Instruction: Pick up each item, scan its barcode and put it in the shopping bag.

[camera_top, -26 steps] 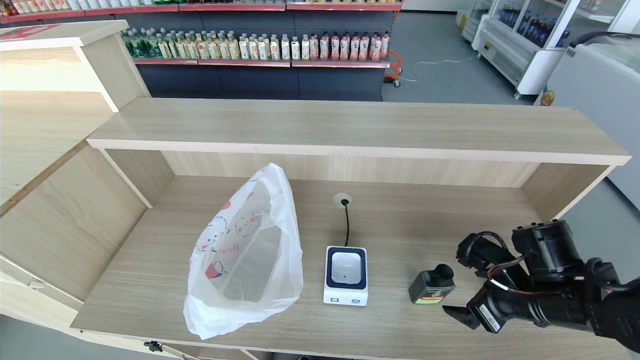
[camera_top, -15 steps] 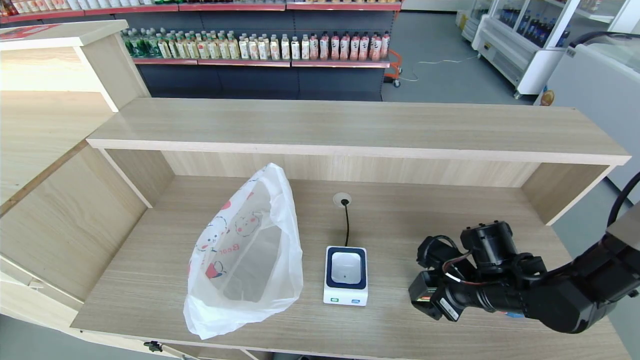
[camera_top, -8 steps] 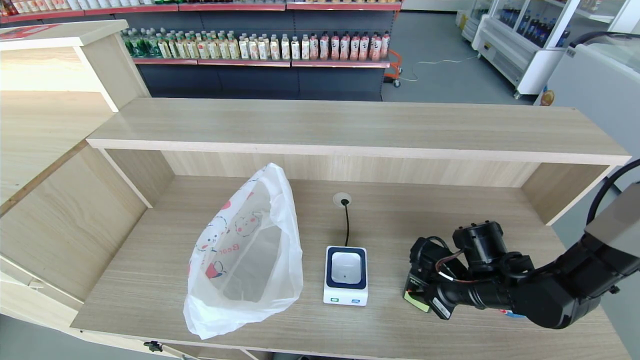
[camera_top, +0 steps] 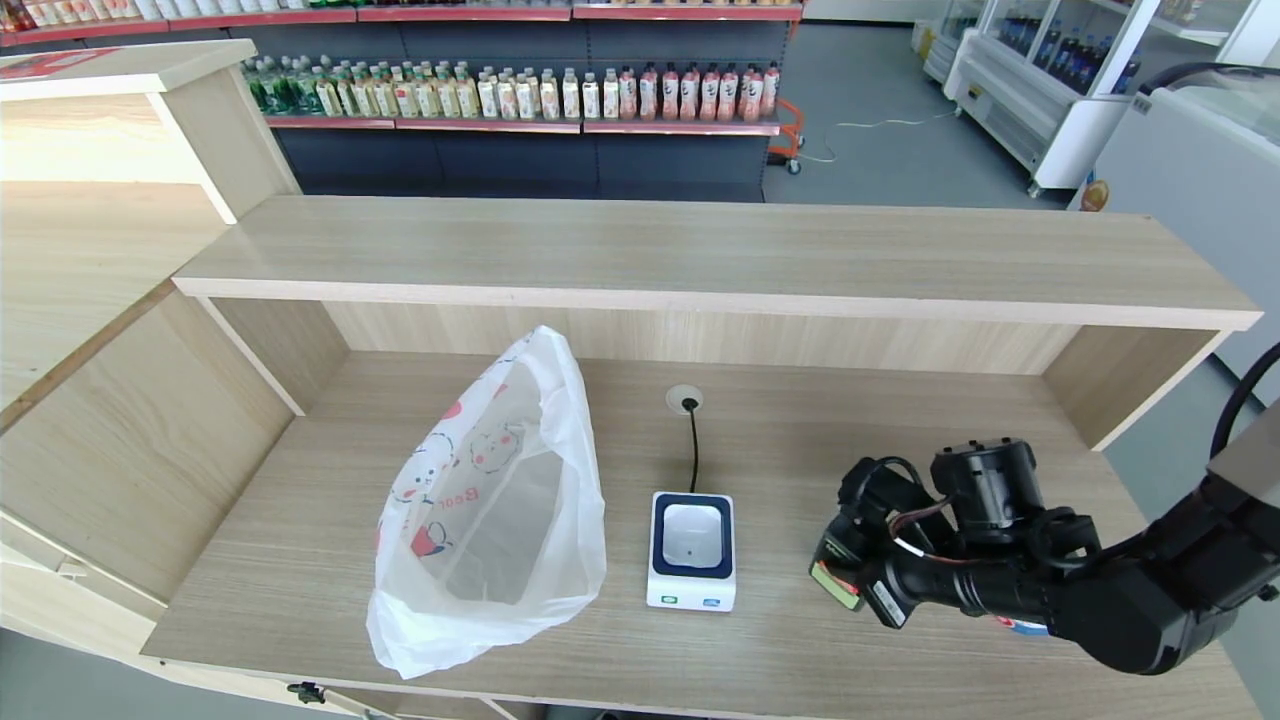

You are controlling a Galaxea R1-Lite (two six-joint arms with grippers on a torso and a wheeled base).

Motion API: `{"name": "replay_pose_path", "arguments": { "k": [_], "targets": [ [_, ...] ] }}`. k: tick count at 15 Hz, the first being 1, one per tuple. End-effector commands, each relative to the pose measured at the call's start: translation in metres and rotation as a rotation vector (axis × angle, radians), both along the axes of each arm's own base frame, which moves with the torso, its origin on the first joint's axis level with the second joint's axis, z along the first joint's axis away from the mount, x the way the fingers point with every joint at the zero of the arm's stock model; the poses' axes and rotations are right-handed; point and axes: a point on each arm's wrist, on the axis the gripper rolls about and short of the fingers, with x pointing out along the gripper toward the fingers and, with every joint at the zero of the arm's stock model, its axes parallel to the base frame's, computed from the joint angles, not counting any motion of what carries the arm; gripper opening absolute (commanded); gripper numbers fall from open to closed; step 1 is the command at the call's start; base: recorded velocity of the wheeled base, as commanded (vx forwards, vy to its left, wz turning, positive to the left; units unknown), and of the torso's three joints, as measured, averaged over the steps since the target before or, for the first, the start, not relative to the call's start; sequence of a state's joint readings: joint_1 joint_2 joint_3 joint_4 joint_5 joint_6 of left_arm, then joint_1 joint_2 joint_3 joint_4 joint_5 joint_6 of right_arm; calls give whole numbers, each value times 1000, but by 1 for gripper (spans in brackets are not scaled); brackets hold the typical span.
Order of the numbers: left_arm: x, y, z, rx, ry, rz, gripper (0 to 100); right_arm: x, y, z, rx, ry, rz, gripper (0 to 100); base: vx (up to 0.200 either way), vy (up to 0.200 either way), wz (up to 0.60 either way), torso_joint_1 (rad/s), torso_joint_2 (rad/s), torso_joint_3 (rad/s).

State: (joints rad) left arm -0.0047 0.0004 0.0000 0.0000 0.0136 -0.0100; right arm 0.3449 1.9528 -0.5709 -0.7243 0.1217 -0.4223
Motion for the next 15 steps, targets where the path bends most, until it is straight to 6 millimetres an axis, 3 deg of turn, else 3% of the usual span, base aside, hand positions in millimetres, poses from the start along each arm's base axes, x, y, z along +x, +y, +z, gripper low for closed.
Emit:
{"name": "replay_pose_path", "arguments": {
  "k": [1, 3, 5, 7, 10, 12, 15],
  "targets": [
    [0, 0, 0, -1, 0, 0, 100, -13, -5, 32, 141, -58, -79, 0, 0, 0, 0, 0, 0, 0],
    [0, 0, 0, 1, -2, 0, 100, -27, -17, 54, 240, -89, -153, 0, 0, 0, 0, 0, 0, 0],
    [0, 0, 0, 1, 0, 0, 100, -49, -31, 79, 240, -233, -136, 0, 0, 0, 0, 0, 0, 0],
    [0, 0, 0, -1, 0, 0, 100, -72, -39, 92, 149, -394, -63, 0, 0, 0, 0, 0, 0, 0],
    [0, 0, 0, 1, 0, 0, 100, -82, -42, 108, -61, -604, 68, 0, 0, 0, 0, 0, 0, 0],
    [0, 0, 0, 1, 0, 0, 100, -87, -44, 112, -162, -714, 268, 0, 0, 0, 0, 0, 0, 0],
    [0, 0, 0, -1, 0, 0, 100, -86, -51, 104, -482, -1071, 841, 0, 0, 0, 0, 0, 0, 0]
  ]
}}
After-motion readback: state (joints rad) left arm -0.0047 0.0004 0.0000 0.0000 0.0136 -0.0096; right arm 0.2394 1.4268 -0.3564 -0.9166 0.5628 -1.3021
